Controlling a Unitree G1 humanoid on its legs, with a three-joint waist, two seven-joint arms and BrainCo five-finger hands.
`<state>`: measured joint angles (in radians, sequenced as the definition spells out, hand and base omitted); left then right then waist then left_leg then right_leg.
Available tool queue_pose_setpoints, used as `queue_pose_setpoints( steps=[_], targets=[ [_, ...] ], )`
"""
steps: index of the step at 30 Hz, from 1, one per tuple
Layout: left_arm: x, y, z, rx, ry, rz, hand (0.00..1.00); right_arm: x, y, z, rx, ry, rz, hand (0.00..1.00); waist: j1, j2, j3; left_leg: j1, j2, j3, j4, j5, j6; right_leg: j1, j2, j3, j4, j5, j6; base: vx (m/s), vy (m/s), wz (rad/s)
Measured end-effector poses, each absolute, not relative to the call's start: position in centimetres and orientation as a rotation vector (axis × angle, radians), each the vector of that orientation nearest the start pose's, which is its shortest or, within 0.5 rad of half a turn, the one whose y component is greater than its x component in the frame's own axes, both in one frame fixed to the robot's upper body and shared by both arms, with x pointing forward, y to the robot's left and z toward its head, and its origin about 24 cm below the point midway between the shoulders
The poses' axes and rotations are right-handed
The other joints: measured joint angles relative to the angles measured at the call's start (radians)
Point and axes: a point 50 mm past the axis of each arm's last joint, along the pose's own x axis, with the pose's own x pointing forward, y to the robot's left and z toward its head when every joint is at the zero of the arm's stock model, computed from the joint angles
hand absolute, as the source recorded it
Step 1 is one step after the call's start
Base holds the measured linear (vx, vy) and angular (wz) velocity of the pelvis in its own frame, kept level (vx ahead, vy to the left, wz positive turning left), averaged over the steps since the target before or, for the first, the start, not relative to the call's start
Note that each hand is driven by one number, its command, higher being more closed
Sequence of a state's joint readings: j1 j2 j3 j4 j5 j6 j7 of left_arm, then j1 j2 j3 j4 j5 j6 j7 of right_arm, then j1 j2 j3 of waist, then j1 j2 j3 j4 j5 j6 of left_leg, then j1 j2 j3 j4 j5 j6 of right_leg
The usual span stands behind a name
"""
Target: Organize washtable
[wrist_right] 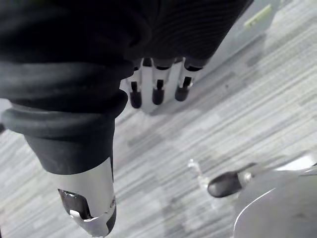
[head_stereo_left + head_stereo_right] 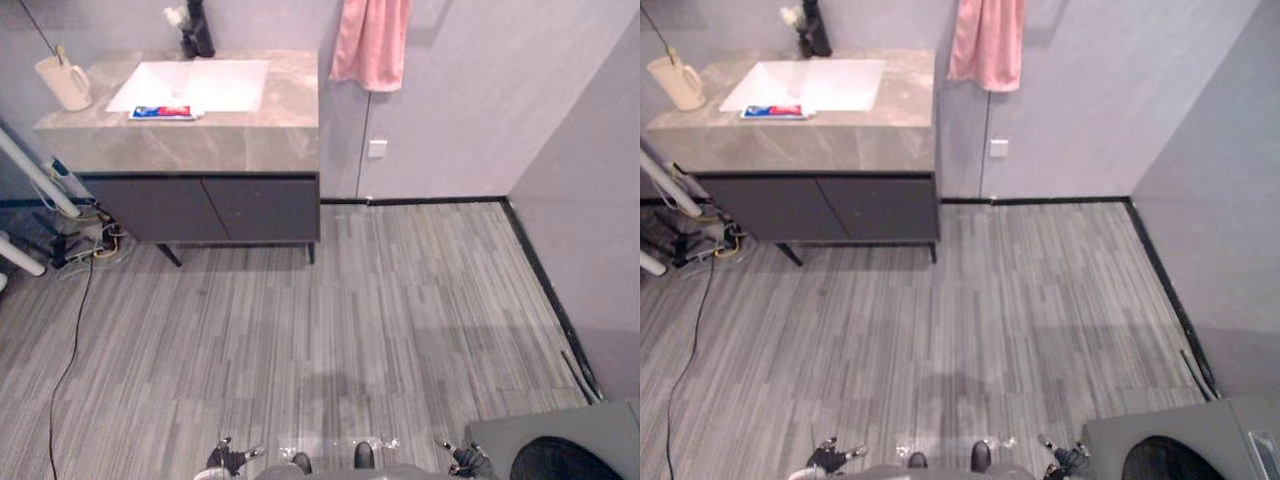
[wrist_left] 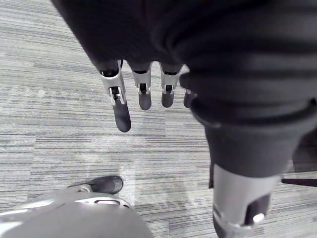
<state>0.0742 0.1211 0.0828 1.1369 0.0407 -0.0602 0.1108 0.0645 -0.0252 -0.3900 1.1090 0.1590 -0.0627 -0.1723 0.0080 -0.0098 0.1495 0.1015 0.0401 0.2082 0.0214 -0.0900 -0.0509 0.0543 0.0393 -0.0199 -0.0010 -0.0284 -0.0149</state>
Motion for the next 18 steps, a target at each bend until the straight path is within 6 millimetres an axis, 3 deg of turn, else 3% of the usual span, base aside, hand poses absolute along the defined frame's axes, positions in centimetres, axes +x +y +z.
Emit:
queue_pose_setpoints(
  steps=[2, 3, 4, 5, 7, 9, 11, 12, 13, 14, 16, 17, 18],
  targets=[
    [8.7, 21.8, -16.1, 0.132, 1.118, 0.271, 0.00, 7.9, -21.0, -16.3, 0.267, 1.075, -0.669, 0.00, 0.006, -0.017, 0.011, -0.075, 0.020, 0.045, 0.200, -0.051, -0.026, -0.041, -0.010, 0.013, 0.107, -0.078, -0.023, -0.01, -0.078, -0.04],
    [8.9, 22.0, -15.9, 0.120, 1.104, 0.291, 0.00, 7.9, -20.7, -16.3, 0.276, 1.070, -0.669, 0.00, 0.007, -0.025, 0.015, -0.106, 0.032, 0.061, 0.289, -0.060, -0.020, -0.043, -0.014, 0.019, 0.132, -0.096, -0.028, -0.02, -0.098, -0.25],
    [8.7, 22.2, -15.9, 0.083, 1.092, 0.339, 0.00, 8.1, -20.7, -16.3, 0.282, 1.062, -0.669, 0.00, 0.007, -0.027, 0.017, -0.170, 0.068, 0.094, 0.480, -0.064, -0.012, -0.043, -0.016, 0.027, 0.177, -0.127, -0.039, 0.02, -0.105, -0.40],
    [8.5, 21.9, -15.9, 0.047, 1.085, 0.370, 0.00, 8.2, -20.5, -16.1, 0.280, 1.048, -0.662, 0.00, 0.008, -0.017, 0.020, -0.237, 0.117, 0.102, 0.654, -0.058, -0.005, -0.041, -0.005, 0.035, 0.211, -0.151, -0.054, 0.05, -0.072, -0.44],
    [8.3, 21.6, -15.9, 0.028, 1.079, 0.380, 0.00, 8.8, -20.8, -15.8, 0.270, 1.019, -0.657, 0.00, 0.007, 0.008, 0.023, -0.312, 0.168, 0.104, 0.797, -0.074, 0.012, -0.040, 0.009, 0.061, 0.250, -0.182, -0.064, 0.10, 0.013, -0.40],
    [8.4, 21.6, -15.8, 0.025, 1.072, 0.383, 0.00, 8.9, -20.8, -15.8, 0.269, 1.018, -0.654, 0.00, 0.009, 0.007, 0.023, -0.353, 0.168, 0.104, 0.777, -0.099, 0.012, -0.030, -0.004, 0.091, 0.257, -0.194, -0.066, 0.20, 0.069, -0.39],
    [8.5, 21.5, -15.8, 0.025, 1.065, 0.387, 0.00, 9.0, -20.6, -15.8, 0.272, 1.018, -0.652, 0.00, 0.015, 0.006, 0.024, -0.373, 0.136, 0.102, 0.654, -0.099, 0.012, -0.021, -0.028, 0.129, 0.253, -0.208, -0.053, 0.26, 0.129, -0.43],
    [8.6, 21.5, -15.7, 0.026, 1.062, 0.388, 0.00, 9.4, -20.5, -15.8, 0.276, 1.011, -0.646, 0.00, 0.016, 0.005, 0.023, -0.391, 0.097, 0.069, 0.541, -0.093, 0.005, -0.019, -0.048, 0.154, 0.245, -0.218, -0.038, 0.27, 0.216, -0.60],
    [8.6, 21.3, -15.8, 0.027, 1.061, 0.388, 0.00, 9.8, -20.6, -15.7, 0.278, 1.002, -0.646, 0.00, 0.023, 0.009, 0.021, -0.386, 0.061, 0.016, 0.377, -0.064, -0.036, -0.025, -0.061, 0.185, 0.231, -0.228, -0.022, 0.34, 0.311, -0.95],
    [8.4, 20.8, -15.9, 0.022, 1.066, 0.381, 0.00, 9.8, -20.7, -15.7, 0.275, 1.001, -0.647, 0.00, 0.036, 0.027, 0.012, -0.382, 0.050, -0.041, 0.270, -0.043, -0.042, -0.022, -0.056, 0.219, 0.216, -0.239, -0.005, 0.30, 0.310, -0.96],
    [7.5, 21.3, -16.0, 0.012, 1.082, 0.408, 0.00, 10.0, -20.5, -15.6, 0.279, 0.998, -0.643, 0.00, 0.044, 0.016, -0.010, -0.379, 0.031, -0.037, 0.305, 0.001, 0.005, -0.012, -0.085, 0.254, 0.225, -0.279, 0.015, 0.41, 0.360, -0.89],
    [7.0, 21.9, -16.0, 0.020, 1.091, 0.429, 0.00, 9.2, -19.9, -15.9, 0.286, 1.026, -0.639, 0.00, 0.054, -0.023, -0.034, -0.360, 0.010, 0.015, 0.313, -0.022, 0.042, -0.035, -0.115, 0.261, 0.317, -0.305, 0.079, 0.54, 0.372, -0.90],
    [7.0, 22.3, -15.9, 0.021, 1.089, 0.443, 0.00, 9.0, -19.3, -16.1, 0.295, 1.034, -0.629, 0.00, 0.056, -0.046, -0.040, -0.335, -0.008, 0.039, 0.309, -0.043, 0.054, -0.071, -0.132, 0.257, 0.430, -0.311, 0.110, 0.53, 0.325, -0.84]
  ],
)
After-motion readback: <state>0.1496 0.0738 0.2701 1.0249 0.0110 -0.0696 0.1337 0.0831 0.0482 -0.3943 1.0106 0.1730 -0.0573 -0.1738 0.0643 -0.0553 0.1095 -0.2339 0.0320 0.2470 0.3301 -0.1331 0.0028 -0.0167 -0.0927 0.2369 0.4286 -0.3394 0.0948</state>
